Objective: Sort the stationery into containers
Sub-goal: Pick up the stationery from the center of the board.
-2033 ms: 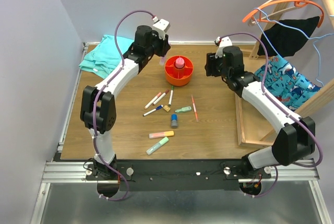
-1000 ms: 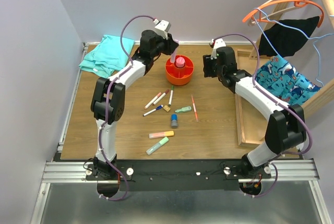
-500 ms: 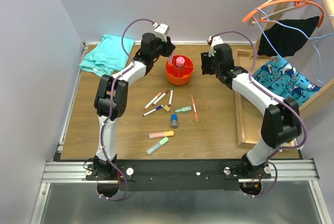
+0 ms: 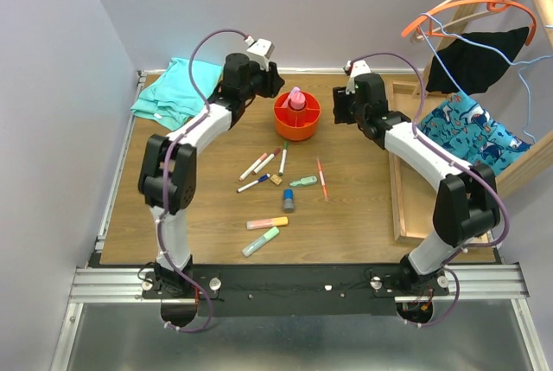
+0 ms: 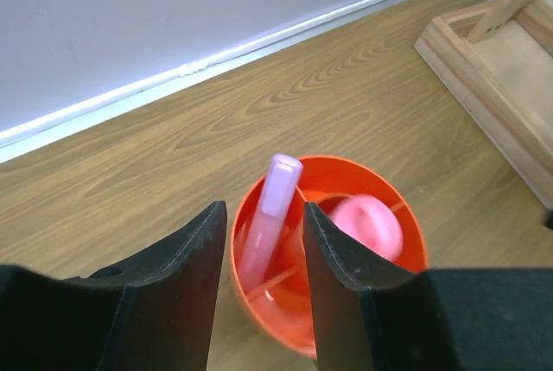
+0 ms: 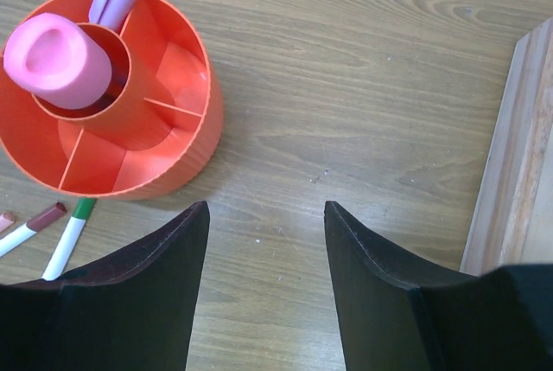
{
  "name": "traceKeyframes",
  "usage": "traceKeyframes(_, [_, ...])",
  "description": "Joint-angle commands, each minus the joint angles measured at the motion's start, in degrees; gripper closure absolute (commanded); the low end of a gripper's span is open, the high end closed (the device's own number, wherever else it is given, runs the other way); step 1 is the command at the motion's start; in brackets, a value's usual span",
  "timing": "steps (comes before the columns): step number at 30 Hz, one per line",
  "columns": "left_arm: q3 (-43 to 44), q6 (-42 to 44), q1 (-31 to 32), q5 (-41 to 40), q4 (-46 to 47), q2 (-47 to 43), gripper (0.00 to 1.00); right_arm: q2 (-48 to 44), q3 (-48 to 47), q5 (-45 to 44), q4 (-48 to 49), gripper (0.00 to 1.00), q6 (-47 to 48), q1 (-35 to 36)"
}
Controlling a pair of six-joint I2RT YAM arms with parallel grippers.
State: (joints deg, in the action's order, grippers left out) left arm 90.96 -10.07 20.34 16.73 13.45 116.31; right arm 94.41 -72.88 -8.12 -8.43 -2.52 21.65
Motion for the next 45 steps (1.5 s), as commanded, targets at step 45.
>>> traceKeyframes(45, [-28.3, 34.0, 33.1, -1.8, -49.3, -17.5, 0.49, -8.5, 4.9, 9.2, -9.2, 0.07, -10.8, -4.1])
